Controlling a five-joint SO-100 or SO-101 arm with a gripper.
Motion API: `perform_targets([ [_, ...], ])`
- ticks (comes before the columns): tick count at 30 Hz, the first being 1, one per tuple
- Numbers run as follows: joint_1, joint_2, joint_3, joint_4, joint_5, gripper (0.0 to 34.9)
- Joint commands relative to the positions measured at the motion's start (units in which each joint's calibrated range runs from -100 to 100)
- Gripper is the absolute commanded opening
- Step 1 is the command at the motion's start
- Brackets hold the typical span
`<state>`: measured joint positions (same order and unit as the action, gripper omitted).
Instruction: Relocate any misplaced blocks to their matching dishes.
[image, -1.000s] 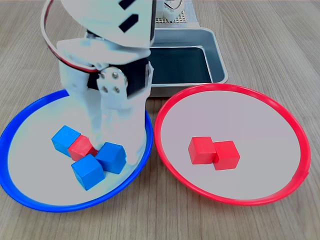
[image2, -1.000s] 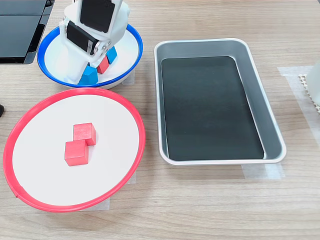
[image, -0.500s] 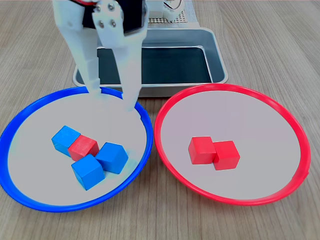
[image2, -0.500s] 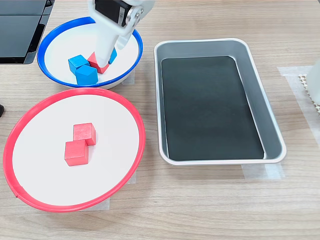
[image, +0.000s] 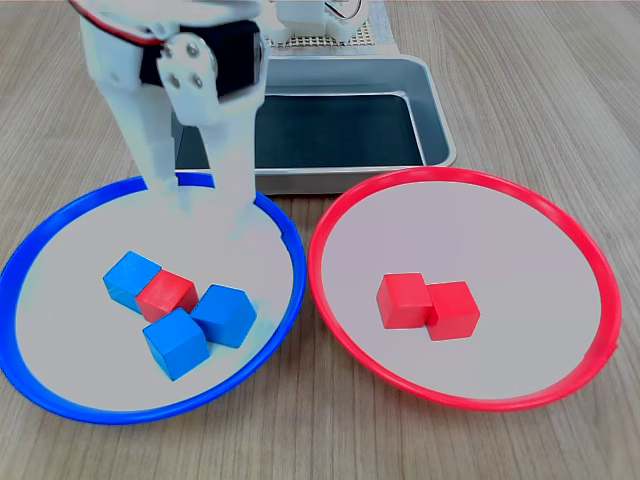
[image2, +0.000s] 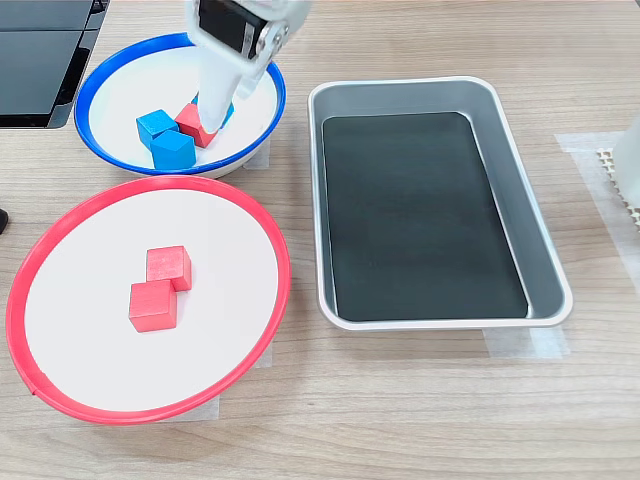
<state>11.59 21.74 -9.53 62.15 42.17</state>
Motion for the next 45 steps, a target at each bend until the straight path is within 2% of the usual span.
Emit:
perform_targets([
  [1,0.97,1.76,-4.63,-0.62,0.49,14.1],
  [25,0.69,17.28,-21.29,0.12,0.59,13.6],
  [39,2.29,17.28,-21.65,1.12,1.03,14.3],
  [45,2.48,18.47,-22.93,-0.54,1.07,14.7],
])
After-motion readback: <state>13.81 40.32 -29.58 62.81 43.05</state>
